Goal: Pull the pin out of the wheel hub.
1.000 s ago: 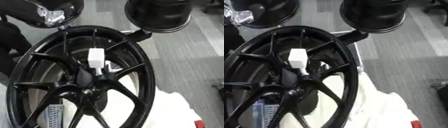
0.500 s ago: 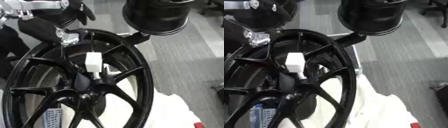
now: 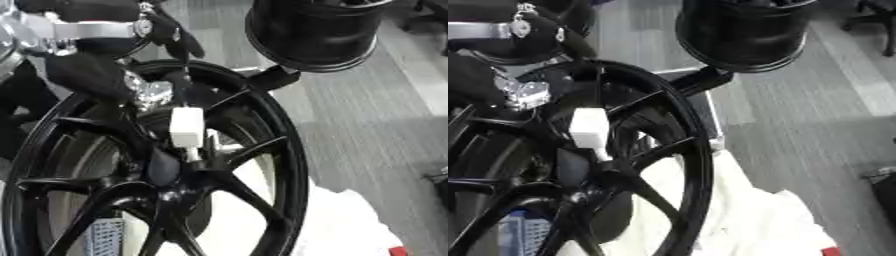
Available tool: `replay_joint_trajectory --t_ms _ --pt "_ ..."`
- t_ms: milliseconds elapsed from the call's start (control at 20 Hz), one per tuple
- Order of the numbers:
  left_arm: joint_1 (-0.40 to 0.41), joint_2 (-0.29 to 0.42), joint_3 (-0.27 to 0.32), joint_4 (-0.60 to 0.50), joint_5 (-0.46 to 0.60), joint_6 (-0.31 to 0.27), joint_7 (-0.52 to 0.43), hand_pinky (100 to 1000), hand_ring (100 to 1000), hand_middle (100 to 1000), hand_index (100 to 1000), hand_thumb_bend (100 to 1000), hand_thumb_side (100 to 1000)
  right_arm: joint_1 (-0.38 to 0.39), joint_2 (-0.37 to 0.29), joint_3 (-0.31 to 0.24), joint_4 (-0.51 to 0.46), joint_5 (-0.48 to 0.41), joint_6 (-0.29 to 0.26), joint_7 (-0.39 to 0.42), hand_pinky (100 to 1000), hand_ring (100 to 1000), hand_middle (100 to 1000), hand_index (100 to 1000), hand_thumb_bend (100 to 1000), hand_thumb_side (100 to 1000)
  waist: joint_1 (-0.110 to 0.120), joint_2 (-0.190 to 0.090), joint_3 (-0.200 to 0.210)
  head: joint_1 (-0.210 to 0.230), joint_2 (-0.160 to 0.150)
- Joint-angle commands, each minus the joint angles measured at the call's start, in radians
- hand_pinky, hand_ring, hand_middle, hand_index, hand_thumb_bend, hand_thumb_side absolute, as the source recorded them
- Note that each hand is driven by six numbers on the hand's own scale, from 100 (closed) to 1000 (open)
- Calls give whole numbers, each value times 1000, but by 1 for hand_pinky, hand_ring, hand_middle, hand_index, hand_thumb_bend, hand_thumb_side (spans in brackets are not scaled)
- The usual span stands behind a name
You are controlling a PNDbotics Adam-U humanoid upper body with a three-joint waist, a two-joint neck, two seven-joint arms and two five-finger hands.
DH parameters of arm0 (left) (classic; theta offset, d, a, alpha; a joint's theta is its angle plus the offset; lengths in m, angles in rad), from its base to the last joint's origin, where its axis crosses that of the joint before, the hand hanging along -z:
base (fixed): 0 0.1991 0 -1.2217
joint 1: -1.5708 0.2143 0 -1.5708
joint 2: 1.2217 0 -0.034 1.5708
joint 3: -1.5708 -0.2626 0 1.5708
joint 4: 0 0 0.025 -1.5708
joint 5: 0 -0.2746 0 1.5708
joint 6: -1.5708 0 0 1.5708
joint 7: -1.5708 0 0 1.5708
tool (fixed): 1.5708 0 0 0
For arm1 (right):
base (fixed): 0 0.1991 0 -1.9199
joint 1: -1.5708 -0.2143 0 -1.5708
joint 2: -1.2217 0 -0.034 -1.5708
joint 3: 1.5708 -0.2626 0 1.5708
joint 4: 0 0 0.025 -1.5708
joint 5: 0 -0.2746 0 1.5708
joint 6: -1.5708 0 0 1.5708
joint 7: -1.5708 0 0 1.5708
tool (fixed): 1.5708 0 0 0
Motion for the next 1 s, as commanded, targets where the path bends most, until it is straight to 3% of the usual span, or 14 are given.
replay_joint_trajectory --t_ms 50,300,350,400,450,500,550,600,650,700,900,1000 --pt "-28 5 -5 -18 -30 40 -4 882 836 751 905 100 814 -5 -13 -4 -18 6 4 0 766 577 507 682 100 590 -2 -15 2 -4 -14" --pt "-35 -8 -25 -23 -62 84 -40 911 860 765 913 100 805 -6 -11 -2 -18 5 7 2 766 577 507 682 100 593 0 -15 6 -4 -10" --pt "-36 -10 -30 -26 -69 84 -52 937 875 770 916 100 663 -7 -9 -1 -18 4 9 3 766 577 507 682 100 595 0 -14 6 -5 -9" --pt "-35 -13 -35 -26 -80 83 -67 942 881 774 919 115 590 -7 -8 0 -18 3 10 4 766 576 507 681 100 595 0 -14 7 -4 -8" --pt "-35 -15 -38 -25 -91 81 -80 942 881 774 919 115 590 -7 -7 1 -18 3 11 4 766 576 507 681 100 595 0 -14 7 -4 -7" --pt "-34 -18 -43 -22 -100 79 -94 951 890 781 926 141 462 -7 -6 1 -18 3 12 4 766 576 507 681 100 595 0 -14 7 -4 -5" --pt "-34 -20 -46 -20 -107 75 -106 951 890 781 926 141 462 -7 -6 1 -18 3 12 4 766 576 507 681 100 595 0 -14 7 -4 -4" --pt "-34 -21 -49 -20 -112 72 -119 961 898 786 935 167 268 -7 -5 1 -18 2 13 4 765 576 507 681 100 596 0 -15 7 -4 -2" --pt "-33 -22 -49 -21 -116 68 -129 971 907 793 941 196 158 -7 -4 1 -18 2 13 4 765 576 507 681 100 597 -1 -15 8 -4 -1" --pt "-32 -22 -49 -23 -118 66 -137 974 910 794 946 214 115 -6 -3 1 -18 1 14 4 765 576 507 681 100 597 -1 -15 8 -4 0" --pt "-26 -21 -46 -38 -109 49 -163 989 929 808 968 234 153 -7 -1 3 -18 -1 17 5 765 576 506 681 100 598 0 -16 9 -4 2" --pt "-18 -19 -42 -40 -107 46 -168 991 936 813 971 227 258 -7 0 3 -18 -1 17 5 765 576 506 681 100 598 -1 -15 9 -4 3"
